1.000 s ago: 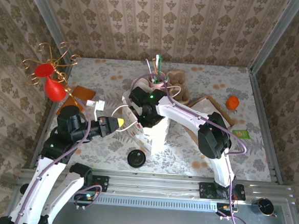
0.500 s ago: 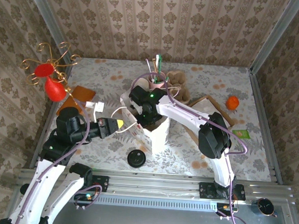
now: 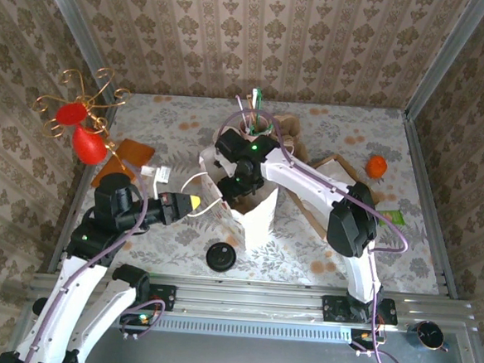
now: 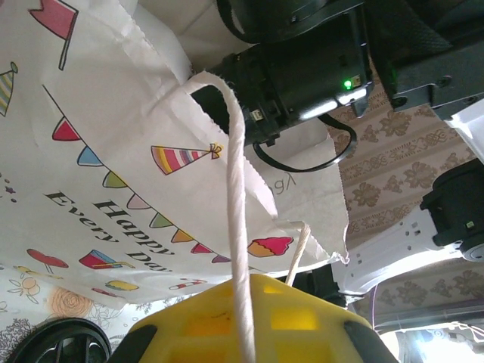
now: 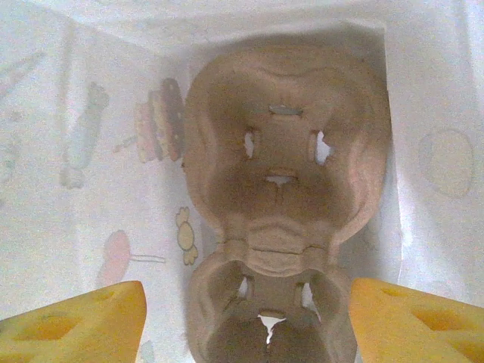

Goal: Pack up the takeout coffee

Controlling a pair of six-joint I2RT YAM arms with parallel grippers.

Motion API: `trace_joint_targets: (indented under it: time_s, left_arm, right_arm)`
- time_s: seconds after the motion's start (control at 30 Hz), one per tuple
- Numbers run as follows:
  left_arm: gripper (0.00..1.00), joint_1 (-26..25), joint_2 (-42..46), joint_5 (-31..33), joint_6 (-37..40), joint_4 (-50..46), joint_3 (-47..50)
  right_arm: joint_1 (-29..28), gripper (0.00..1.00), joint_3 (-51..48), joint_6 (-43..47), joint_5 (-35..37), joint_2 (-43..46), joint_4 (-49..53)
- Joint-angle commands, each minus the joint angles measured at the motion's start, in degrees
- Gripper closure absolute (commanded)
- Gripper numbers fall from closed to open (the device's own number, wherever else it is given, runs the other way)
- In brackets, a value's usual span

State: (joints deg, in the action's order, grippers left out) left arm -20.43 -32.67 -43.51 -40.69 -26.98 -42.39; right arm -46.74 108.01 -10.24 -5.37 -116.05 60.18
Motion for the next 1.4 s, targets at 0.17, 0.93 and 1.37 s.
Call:
trace_joint_targets:
  time_s: [0.17,0.93,1.37]
  left_arm:
    - [1.0,0.2,-1.2,-0.7,-0.2,2.4,-0.2]
    - [1.0,0.0,-2.9,0.3,-1.8,7.8,-0.4]
    - [0.54,0.0,-3.1,0.6,-1.8,8.7,-1.7]
  right_arm:
    - [0.0,0.28,3.5,-1.4,-0.7,2.7,3.7]
    - [-1.5,0.3,18.5,-2.1,2.7,6.3,17.8]
    - [-1.6,0.32,20.3,-2.9,2.4,11.2,21.0]
